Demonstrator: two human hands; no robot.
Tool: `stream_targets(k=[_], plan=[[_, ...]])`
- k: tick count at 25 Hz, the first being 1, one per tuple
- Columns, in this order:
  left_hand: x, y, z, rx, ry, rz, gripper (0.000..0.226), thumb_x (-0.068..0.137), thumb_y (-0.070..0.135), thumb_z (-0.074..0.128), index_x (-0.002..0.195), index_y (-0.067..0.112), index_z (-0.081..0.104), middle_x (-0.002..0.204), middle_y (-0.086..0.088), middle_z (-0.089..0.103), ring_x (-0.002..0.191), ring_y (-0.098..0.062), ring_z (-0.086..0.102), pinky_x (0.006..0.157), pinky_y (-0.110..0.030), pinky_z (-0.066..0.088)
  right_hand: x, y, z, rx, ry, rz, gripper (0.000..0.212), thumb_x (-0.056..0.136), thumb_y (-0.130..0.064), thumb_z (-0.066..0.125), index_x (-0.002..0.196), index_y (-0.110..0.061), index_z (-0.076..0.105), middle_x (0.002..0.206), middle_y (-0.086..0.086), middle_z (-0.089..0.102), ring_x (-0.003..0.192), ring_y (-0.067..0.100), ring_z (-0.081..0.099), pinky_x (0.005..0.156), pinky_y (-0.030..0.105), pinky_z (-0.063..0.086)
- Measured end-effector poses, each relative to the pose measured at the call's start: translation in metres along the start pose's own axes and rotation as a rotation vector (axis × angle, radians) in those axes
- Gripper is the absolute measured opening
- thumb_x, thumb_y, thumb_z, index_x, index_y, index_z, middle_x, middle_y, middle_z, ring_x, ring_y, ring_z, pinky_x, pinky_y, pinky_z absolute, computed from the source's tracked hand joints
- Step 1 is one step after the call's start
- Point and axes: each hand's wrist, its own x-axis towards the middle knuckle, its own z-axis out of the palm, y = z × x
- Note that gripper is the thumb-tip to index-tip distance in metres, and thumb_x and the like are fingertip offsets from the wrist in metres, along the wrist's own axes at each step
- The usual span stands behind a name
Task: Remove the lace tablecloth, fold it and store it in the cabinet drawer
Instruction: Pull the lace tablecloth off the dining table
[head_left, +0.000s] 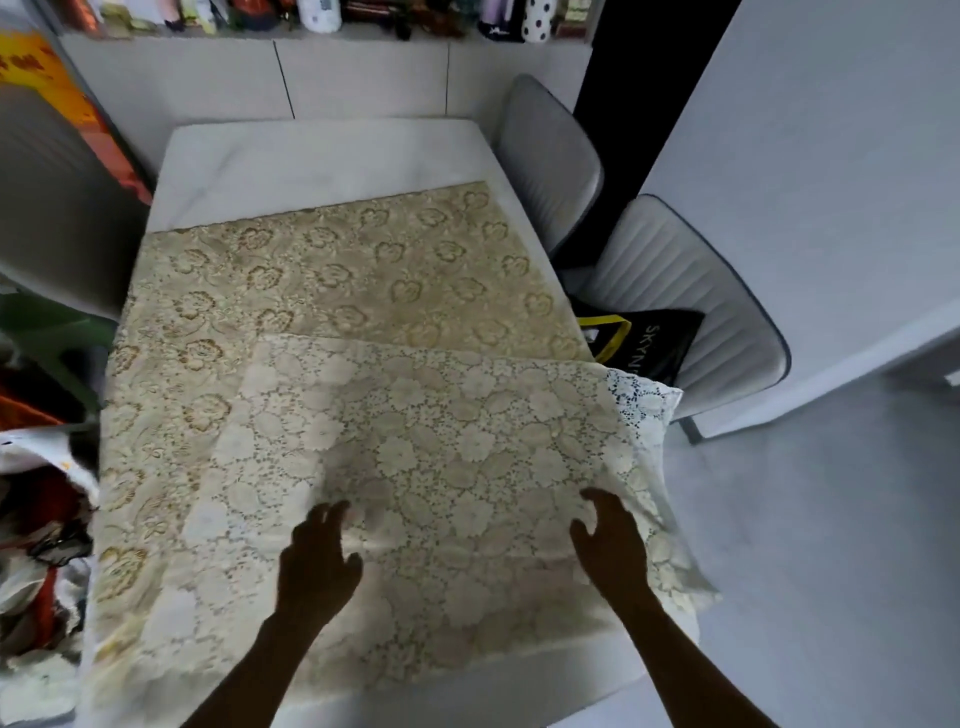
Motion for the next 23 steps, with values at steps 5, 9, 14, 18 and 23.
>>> stream_targets(k=[5,9,14,18,23], plan=[[0.037,0.129,0.070,0.025,-0.117,0.189,0.069,0.091,0.036,0.056,0.152,0.026,0.025,0.163,-0.001,0.018,0.149,-0.020,0.018,0.118,-0.034,0.023,0.078,0.084,-0.031,-0.010,-0.149,0.265,0.066,0.086,-0.037,0.067,0.143,-0.019,0.039,0.146,0.009,0.046,0.128,0.036,0.048,0.105,0.048,0.040],[0.078,0.188,0.102,0.080,-0.015,0.232,0.082,0.085,0.042,0.067,0.153,0.026,0.024,0.162,-0.012,0.020,0.147,-0.033,0.021,0.116,-0.045,0.028,0.115,0.127,-0.033,0.257,-0.321,0.322,0.058,0.082,-0.047,0.070,0.129,-0.018,0.053,0.121,0.008,0.063,0.111,0.031,0.061,0.095,0.044,0.050],[0.088,0.199,0.117,0.029,0.144,0.098,0.034,0.082,0.028,0.073,0.111,0.011,0.065,0.124,-0.007,0.060,0.112,-0.031,0.049,0.088,-0.043,0.044,0.118,0.130,-0.034,-0.118,-0.012,0.042,0.020,0.096,-0.028,0.052,0.082,-0.015,0.060,0.081,0.003,0.064,0.077,0.023,0.062,0.060,0.030,0.044],[0.081,0.204,0.113,0.019,0.130,0.156,0.022,0.083,0.012,0.072,0.101,0.001,0.065,0.117,-0.016,0.061,0.102,-0.037,0.054,0.080,-0.050,0.052,0.115,0.110,-0.050,-0.254,0.031,-0.058,0.017,0.094,-0.025,0.055,0.084,-0.015,0.063,0.084,0.004,0.065,0.077,0.024,0.059,0.058,0.032,0.046],[0.099,0.152,0.064,-0.013,0.116,-0.002,0.024,0.088,0.018,0.064,0.111,0.011,0.066,0.122,-0.013,0.058,0.114,-0.034,0.053,0.093,-0.046,0.049,0.110,0.068,-0.055,-0.290,0.125,-0.253,0.014,0.084,-0.019,0.071,0.080,-0.008,0.064,0.081,0.012,0.065,0.063,0.029,0.060,0.050,0.032,0.048]])
